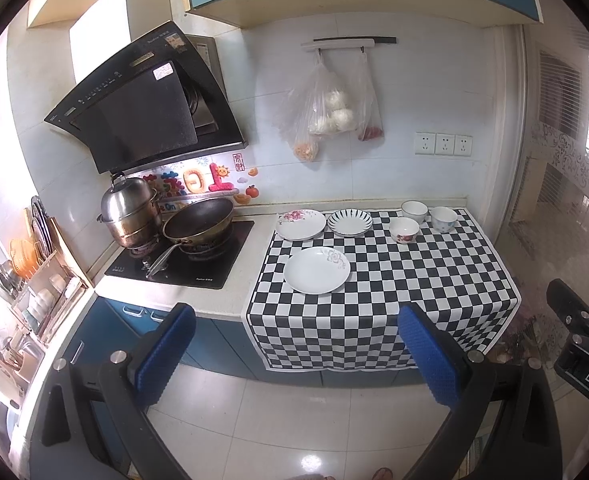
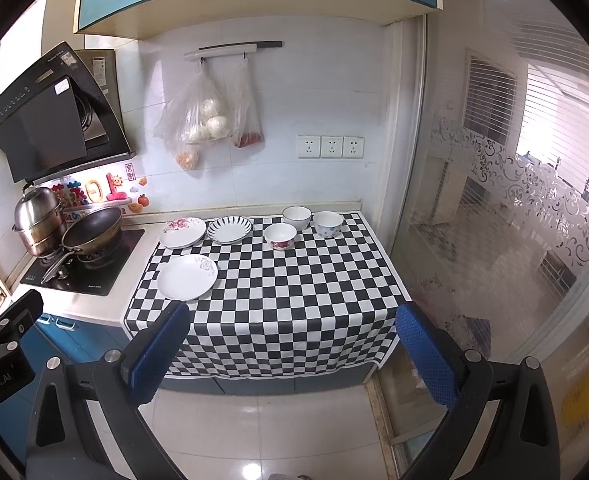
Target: Organize plates and bowls
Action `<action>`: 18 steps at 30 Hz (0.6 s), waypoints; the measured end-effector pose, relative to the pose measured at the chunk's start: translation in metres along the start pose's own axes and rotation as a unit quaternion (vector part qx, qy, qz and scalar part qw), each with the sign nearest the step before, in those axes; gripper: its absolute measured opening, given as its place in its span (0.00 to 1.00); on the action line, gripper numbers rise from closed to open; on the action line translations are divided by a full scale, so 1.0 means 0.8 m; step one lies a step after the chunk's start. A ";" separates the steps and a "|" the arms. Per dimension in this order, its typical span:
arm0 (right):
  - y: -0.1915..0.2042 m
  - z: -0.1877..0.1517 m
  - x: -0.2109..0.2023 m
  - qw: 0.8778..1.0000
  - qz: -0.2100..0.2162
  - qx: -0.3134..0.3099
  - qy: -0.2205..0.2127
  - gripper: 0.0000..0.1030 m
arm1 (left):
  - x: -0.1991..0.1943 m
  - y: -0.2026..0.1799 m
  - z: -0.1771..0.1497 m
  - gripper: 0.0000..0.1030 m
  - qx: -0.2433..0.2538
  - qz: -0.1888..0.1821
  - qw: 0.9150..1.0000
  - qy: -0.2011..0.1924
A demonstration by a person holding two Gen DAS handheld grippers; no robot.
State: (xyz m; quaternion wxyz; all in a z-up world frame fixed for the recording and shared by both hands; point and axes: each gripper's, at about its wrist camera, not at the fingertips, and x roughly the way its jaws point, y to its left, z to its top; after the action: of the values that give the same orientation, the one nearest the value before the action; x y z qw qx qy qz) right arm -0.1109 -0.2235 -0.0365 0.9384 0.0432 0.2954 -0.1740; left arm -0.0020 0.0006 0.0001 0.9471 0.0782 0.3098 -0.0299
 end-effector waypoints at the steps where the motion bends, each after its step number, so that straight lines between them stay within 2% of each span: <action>1: 0.000 0.000 0.001 1.000 -0.001 0.000 0.001 1.00 | 0.002 -0.001 0.002 1.00 0.000 0.000 1.000 0.000; 18: 0.003 0.003 0.005 1.000 -0.008 -0.006 0.009 1.00 | 0.022 -0.018 0.000 1.00 0.001 -0.006 1.000 0.002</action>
State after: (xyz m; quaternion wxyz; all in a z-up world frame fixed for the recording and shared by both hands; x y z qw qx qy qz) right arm -0.1056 -0.2226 -0.0368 0.9346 0.0369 0.3048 -0.1794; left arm 0.0107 -0.0138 -0.0121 0.9462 0.0770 0.3124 -0.0359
